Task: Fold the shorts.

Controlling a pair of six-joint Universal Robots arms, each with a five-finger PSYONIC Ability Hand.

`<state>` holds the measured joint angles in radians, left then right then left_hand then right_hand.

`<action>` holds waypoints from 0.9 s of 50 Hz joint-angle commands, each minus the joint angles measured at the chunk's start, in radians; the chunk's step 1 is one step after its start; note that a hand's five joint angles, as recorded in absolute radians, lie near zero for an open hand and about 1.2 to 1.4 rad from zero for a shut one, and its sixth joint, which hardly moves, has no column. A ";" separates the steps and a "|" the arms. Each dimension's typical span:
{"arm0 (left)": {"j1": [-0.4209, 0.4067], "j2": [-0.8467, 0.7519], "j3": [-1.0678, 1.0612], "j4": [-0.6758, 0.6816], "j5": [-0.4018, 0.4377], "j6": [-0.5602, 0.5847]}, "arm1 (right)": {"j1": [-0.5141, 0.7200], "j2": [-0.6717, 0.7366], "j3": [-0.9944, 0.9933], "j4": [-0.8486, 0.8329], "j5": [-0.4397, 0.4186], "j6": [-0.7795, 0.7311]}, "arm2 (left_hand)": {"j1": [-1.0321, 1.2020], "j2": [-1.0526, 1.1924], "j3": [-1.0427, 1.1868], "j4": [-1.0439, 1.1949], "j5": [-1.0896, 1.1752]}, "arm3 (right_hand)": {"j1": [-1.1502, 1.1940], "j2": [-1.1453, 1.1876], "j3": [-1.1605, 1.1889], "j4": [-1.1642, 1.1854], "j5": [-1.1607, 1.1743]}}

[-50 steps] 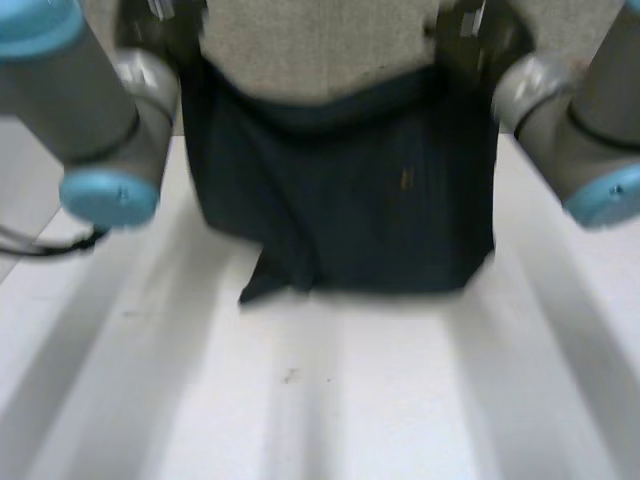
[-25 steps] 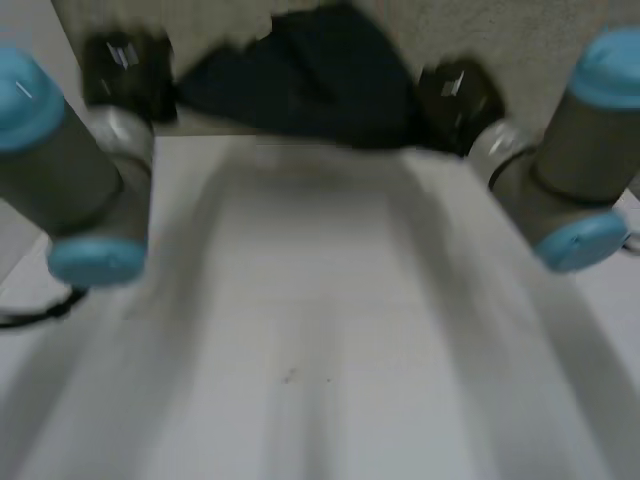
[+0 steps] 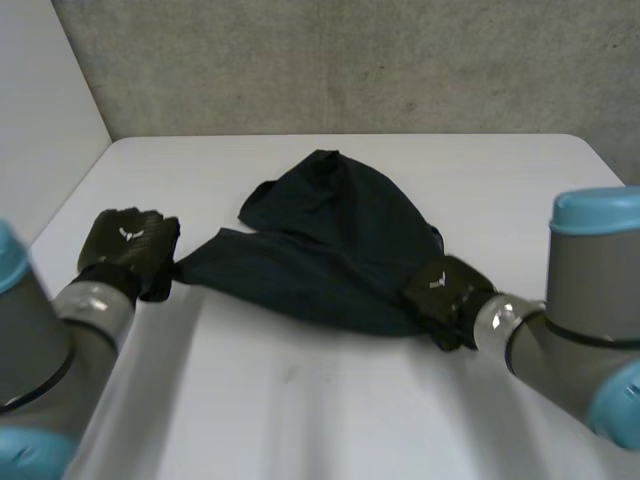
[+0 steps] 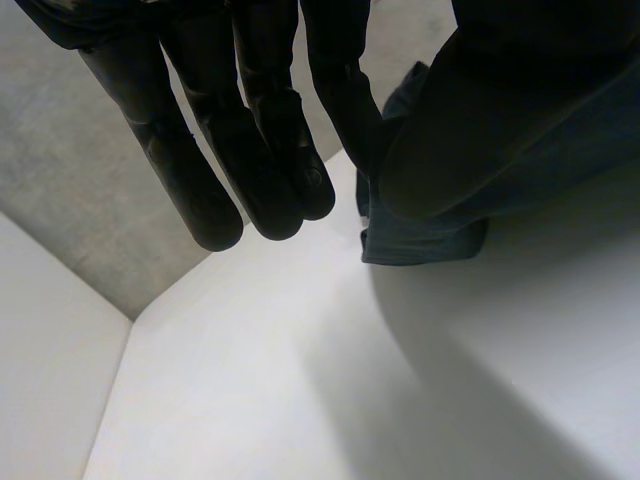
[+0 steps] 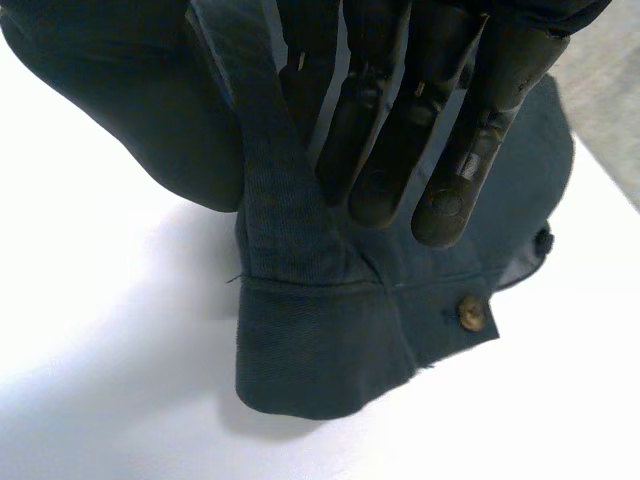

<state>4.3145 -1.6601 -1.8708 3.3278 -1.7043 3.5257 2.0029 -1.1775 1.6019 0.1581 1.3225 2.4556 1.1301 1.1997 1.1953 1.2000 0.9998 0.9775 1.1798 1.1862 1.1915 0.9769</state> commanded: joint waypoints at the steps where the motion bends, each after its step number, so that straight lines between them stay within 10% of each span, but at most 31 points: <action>1: 0.008 0.123 -0.151 -0.097 0.055 0.150 | -0.003 -0.120 0.153 0.099 -0.117 -0.090 | 0.266 0.197 0.201 0.196 0.222 | 0.419 0.216 0.210 0.205 0.245; 4: 0.008 0.144 -0.195 -0.106 0.055 0.226 | -0.006 -0.145 0.168 0.177 -0.150 -0.150 | 0.266 0.197 0.201 0.196 0.222 | 0.419 0.216 0.210 0.205 0.245; 7: 0.011 0.163 -0.211 -0.106 0.057 0.257 | -0.032 -0.166 0.152 0.215 -0.164 -0.153 | 0.266 0.197 0.201 0.196 0.222 | -0.233 -0.435 -0.441 -0.447 -0.407; 9: 0.013 0.184 -0.212 -0.099 0.055 0.271 | -0.094 -0.224 0.121 0.189 -0.166 -0.110 | -0.491 -0.560 -0.556 -0.561 -0.535 | -0.522 -0.725 -0.731 -0.736 -0.696; 12: 0.016 0.201 -0.191 -0.067 0.057 0.271 | -0.179 -0.275 0.077 0.103 -0.161 0.032 | -0.951 -1.021 -1.016 -1.021 -0.995 | -0.631 -0.833 -0.839 -0.845 -0.805; 20: 0.007 0.160 -0.067 0.076 0.055 0.248 | -0.327 -0.268 0.017 -0.049 -0.160 0.321 | -0.928 -0.998 -0.994 -0.998 -0.973 | -0.669 -0.872 -0.878 -0.883 -0.843; 45: -0.145 -0.305 0.111 0.151 0.052 0.030 | -0.363 0.144 -0.046 -0.235 -0.178 0.364 | -0.799 -0.869 -0.864 -0.869 -0.843 | -0.385 -0.587 -0.593 -0.599 -0.559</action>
<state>4.1637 -1.9628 -1.7378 3.4737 -1.6536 3.5563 1.6356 -1.0669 1.5791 -0.0185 1.1474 2.8089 0.2658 0.2687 0.2611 0.2679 0.0957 0.3887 0.3791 0.4563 0.4558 0.2673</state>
